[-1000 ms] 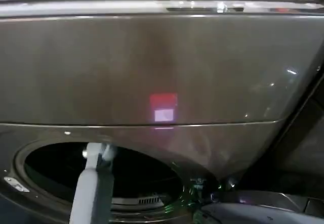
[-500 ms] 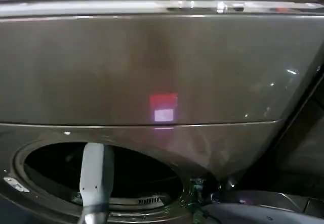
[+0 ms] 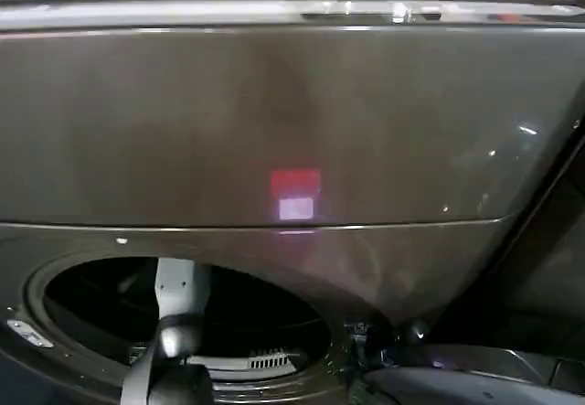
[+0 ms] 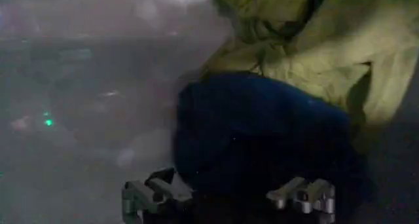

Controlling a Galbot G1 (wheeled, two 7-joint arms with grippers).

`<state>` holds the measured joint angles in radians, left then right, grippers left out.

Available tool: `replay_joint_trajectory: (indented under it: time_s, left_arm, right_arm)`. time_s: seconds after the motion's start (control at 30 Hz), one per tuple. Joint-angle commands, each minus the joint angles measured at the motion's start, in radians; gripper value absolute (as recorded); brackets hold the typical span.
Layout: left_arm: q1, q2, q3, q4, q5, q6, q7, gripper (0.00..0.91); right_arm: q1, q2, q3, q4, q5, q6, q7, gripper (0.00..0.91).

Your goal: Grasp the clothes from the dryer.

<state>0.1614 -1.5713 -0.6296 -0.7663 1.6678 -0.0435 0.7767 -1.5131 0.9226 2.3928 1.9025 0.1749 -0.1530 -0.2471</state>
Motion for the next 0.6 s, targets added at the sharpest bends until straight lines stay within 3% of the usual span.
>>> replay_joint_trajectory:
  time_s: [0.03, 0.27, 0.6]
  left_arm:
    - [-0.037, 0.036, 0.047, 0.162, 0.001, 0.053, -0.051, 0.907]
    - [-0.045, 0.067, 0.180, 0.210, -0.100, 0.051, -0.086, 0.907]
    - [-0.059, 0.064, 0.269, 0.261, -0.181, 0.051, -0.134, 0.907]
  right_arm:
    - [-0.001, -0.003, 0.001, 0.001, 0.001, 0.000, -0.001, 0.907]
    - [0.017, -0.003, -0.023, 0.009, -0.002, -0.002, -0.006, 0.907]
    - [0.005, -0.005, -0.015, 0.009, -0.001, 0.000, -0.015, 0.907]
